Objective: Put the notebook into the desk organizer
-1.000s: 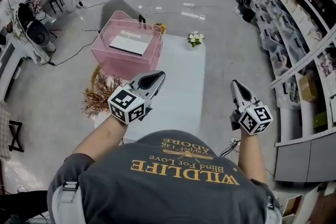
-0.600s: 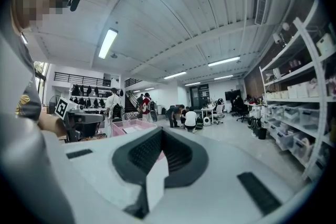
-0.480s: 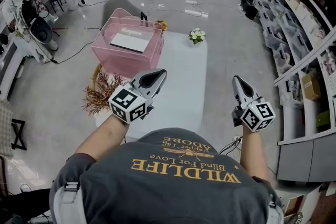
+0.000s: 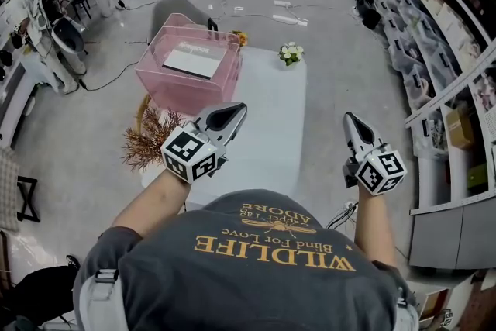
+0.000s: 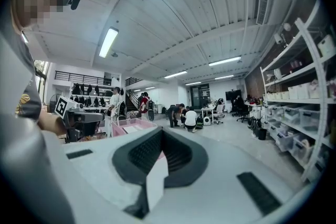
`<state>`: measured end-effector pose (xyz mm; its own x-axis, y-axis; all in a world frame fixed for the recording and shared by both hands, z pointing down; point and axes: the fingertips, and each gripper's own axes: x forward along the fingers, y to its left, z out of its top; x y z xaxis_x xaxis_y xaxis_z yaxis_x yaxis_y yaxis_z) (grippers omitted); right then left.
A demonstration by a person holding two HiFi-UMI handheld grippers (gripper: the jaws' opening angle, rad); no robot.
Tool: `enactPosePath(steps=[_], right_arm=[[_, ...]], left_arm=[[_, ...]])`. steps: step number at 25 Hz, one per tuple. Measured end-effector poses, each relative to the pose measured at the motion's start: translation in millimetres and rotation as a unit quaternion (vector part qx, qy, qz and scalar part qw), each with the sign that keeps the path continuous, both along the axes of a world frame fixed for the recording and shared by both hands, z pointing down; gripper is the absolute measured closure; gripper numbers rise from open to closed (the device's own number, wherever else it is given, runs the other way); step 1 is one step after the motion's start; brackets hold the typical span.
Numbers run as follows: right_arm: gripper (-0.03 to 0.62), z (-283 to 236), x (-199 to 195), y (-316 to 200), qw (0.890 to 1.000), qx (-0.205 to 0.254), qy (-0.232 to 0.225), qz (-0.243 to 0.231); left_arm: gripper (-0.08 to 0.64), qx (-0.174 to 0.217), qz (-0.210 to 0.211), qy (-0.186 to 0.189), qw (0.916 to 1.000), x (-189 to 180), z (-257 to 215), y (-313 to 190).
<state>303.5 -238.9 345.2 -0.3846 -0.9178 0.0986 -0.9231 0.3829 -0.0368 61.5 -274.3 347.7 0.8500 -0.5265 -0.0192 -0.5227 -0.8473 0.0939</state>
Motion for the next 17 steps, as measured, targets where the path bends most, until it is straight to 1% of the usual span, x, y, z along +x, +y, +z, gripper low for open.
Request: enactPosePath(steps=[17], right_arm=[[0.594, -4.7, -4.9, -0.4, 1.0, 0.0, 0.019, -0.01]], left_arm=[[0.558, 0.003, 0.003, -0.003, 1.0, -0.4, -2.8, 0.5]])
